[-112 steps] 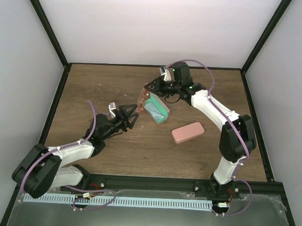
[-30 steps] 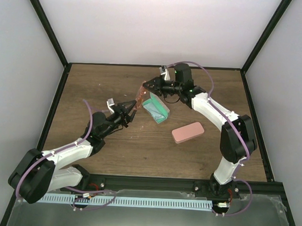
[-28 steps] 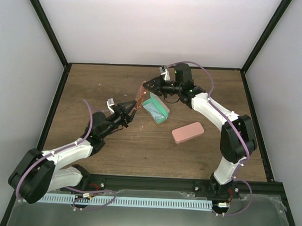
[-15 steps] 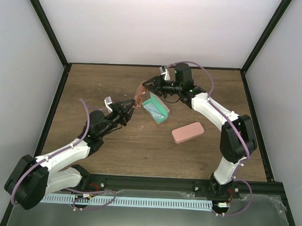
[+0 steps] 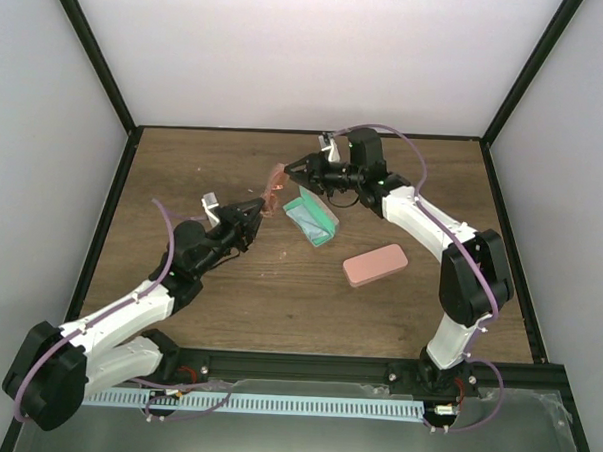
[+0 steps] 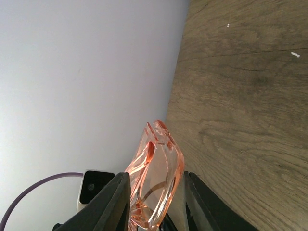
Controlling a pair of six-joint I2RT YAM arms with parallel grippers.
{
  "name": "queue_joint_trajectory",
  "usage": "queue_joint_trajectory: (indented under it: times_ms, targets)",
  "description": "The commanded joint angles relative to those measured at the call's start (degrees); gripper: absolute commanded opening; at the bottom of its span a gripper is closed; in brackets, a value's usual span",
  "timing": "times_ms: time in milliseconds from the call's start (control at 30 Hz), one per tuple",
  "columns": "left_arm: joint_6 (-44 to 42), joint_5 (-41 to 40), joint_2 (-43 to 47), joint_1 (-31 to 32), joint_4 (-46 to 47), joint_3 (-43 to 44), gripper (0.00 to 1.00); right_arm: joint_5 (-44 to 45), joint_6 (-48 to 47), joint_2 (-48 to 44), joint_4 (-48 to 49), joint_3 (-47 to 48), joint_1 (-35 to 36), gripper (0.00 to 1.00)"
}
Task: Organize the sunglasses
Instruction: Move the sunglasses case at the center of the board.
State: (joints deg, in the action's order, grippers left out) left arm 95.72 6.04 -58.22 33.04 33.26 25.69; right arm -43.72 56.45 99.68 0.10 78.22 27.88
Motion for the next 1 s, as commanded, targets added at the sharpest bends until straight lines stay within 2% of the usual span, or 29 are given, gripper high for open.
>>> queue_joint_trajectory:
  times_ms: [0,400,467,567,633,733,900,967]
  targets:
    - [-1.4,-0.9,-0.1,-0.1,-0.6,1.2,0.15,-0.8,-0.4,-1.9,0.4,-0.4,-0.2,0.32]
    - [-1.3,-0.4,2.0,-3.1,-0.1,-1.6,0.12,-1.0,-2.4,-4.2,-0.9,-4.0,-3.3,0.33]
    - [-1.4,-0.1,2.4,-3.5,-0.1,-1.7,0.12,0.6,-5.0,-4.5,-3.2,-3.5,-3.7,0.34]
    - [-2.8,1.4,3.5,-5.0,-2.8,-1.1,0.12,7.4,-18.3,-2.7,-17.4,3.7,-3.8,0.4]
    - [-5.7,3.4,4.2,-6.5,-8.2,0.6,0.12,11.9,-28.6,0.9,-29.0,11.4,-3.8,0.44]
    - [-11.0,5.4,4.2,-8.4,-14.8,2.7,0.12,20.6,-37.9,5.7,-41.5,18.2,-2.9,0.46]
    - [-14.6,9.9,1.4,-11.2,-14.3,2.2,0.12,37.2,-42.9,7.5,-46.6,18.0,0.9,0.48]
    - [-15.1,11.6,0.2,-12.1,-13.7,2.5,0.12,42.4,-44.1,8.0,-46.9,17.2,2.1,0.51]
